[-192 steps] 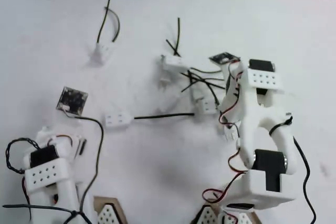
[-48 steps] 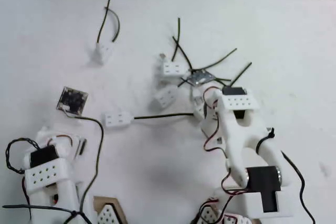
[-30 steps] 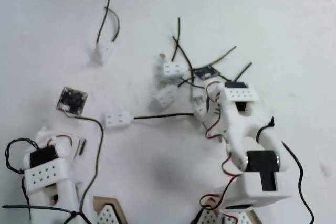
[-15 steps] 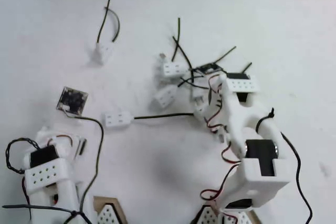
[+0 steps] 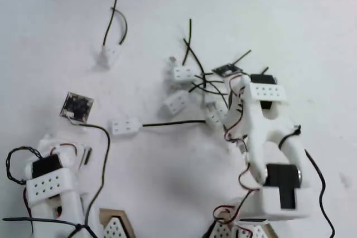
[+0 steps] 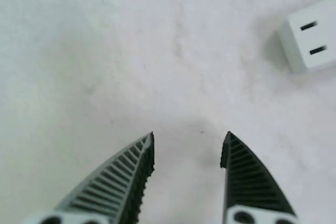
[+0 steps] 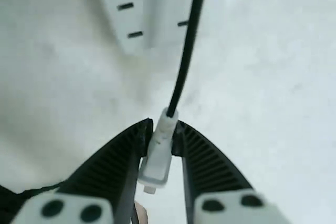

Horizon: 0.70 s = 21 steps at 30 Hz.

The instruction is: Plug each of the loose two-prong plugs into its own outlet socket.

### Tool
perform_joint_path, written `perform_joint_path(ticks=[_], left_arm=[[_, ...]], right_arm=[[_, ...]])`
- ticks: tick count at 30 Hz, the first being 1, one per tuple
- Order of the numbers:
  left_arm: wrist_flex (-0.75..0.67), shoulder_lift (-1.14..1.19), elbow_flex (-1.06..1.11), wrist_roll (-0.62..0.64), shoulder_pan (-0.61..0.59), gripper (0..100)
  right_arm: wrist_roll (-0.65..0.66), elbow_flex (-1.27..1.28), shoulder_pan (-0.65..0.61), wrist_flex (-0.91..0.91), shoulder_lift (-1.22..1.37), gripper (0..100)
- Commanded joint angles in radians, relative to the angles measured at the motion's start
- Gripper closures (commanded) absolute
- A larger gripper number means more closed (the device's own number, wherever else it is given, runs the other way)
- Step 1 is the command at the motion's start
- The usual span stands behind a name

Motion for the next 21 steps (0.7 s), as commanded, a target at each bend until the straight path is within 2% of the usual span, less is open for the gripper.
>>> perform_joint_path(ticks=[1, 5, 9, 11, 15, 21], left_arm=[[-0.017, -0.018, -0.003, 0.002, -0.004, 79], [-0.032, -0.018, -0.003, 0.006, -0.004, 79], [-0.075, -0.018, -0.018, 0.026, -0.002, 79], [-0.078, -0.018, -0.051, 0.1, -0.002, 79], [-0.074, -0.018, -0.124, 0.25, 0.031, 79], [-0.074, -0.019, -0.186, 0.367, 0.117, 79]], right_arm=[[0.044, -0.037, 0.01, 0.101, -0.205, 98.0], [0.069, -0.034, 0.001, 0.151, -0.384, 98.0], [0.061, 0.003, -0.094, 0.131, -0.512, 98.0], [0.054, 0.038, -0.176, 0.096, -0.556, 97.9], [-0.051, 0.106, -0.305, -0.027, -0.598, 98.0], [-0.158, 0.195, -0.437, -0.188, -0.607, 97.8]])
